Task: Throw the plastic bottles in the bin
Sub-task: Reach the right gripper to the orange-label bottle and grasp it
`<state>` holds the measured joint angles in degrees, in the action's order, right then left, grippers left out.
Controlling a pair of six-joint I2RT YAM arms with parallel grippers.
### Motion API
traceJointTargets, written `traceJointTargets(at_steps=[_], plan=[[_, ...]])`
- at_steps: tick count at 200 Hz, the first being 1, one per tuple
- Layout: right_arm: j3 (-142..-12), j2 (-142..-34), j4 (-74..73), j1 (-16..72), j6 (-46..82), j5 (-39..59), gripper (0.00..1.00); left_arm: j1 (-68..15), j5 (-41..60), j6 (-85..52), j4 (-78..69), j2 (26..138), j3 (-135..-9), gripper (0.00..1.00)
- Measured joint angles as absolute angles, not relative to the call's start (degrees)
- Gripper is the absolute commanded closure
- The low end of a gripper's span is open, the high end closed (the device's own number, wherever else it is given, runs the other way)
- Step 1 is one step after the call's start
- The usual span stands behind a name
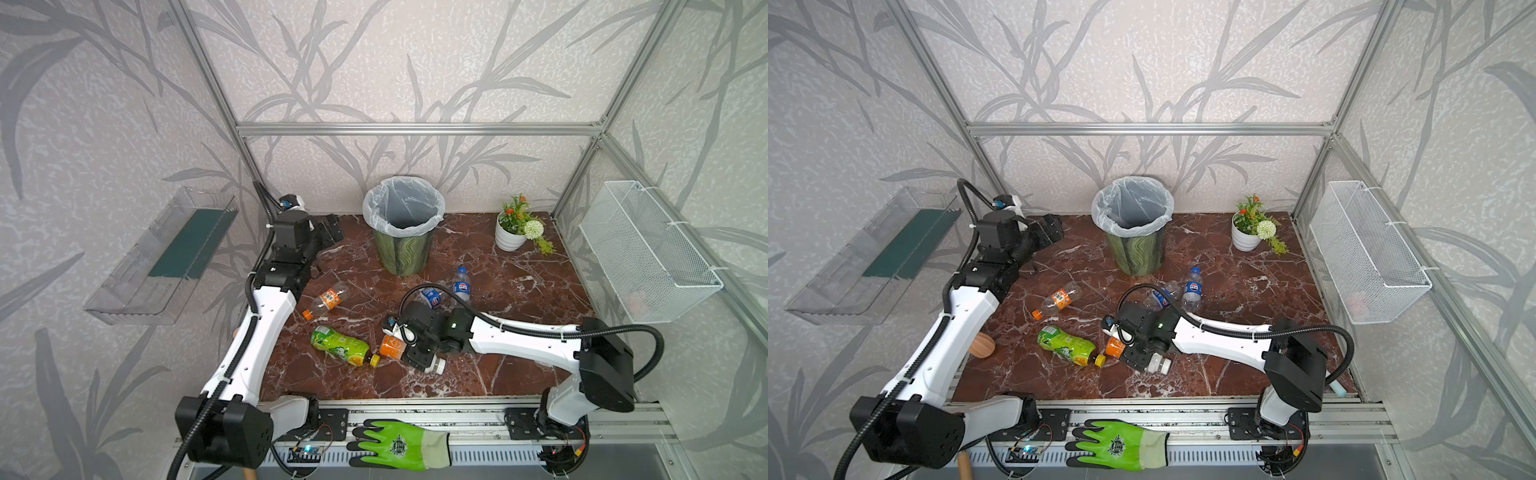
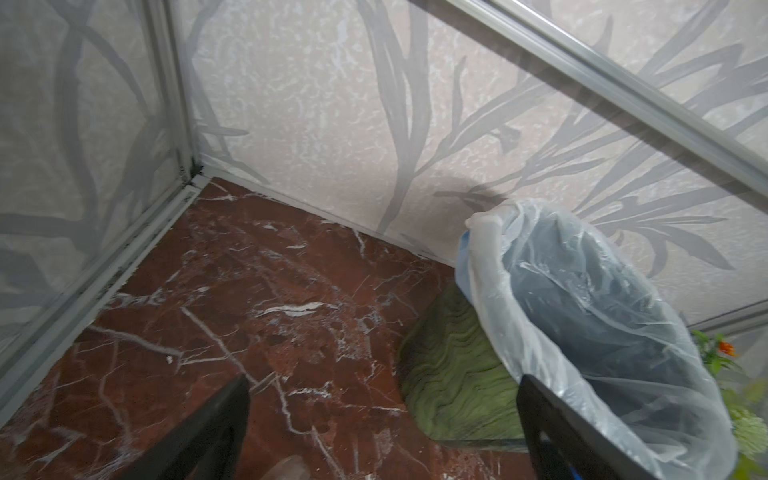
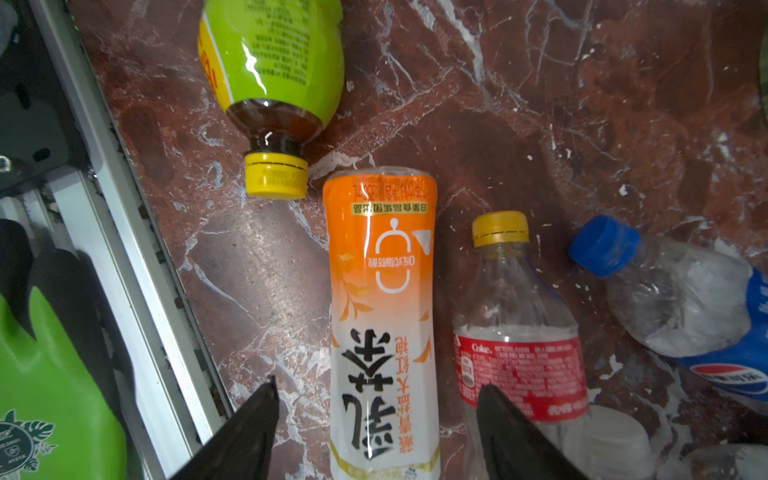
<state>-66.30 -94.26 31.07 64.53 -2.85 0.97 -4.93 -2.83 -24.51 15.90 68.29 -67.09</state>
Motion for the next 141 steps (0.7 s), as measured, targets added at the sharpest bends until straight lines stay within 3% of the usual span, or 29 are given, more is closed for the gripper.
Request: traceJointTargets(at_steps=[116,141], plan=[[-74.48,-108.47,39.44,65.34,-5.30,-1.28,0.24,-3.49,-10.35,-23.09,16.88,59.96,-60.75,0.01],[-75.59,-110.37,40.66,65.69,-5.82,-1.30,0.32,-3.20,-10.46,-23.09,17.26,59.44,-60.71,0.01]])
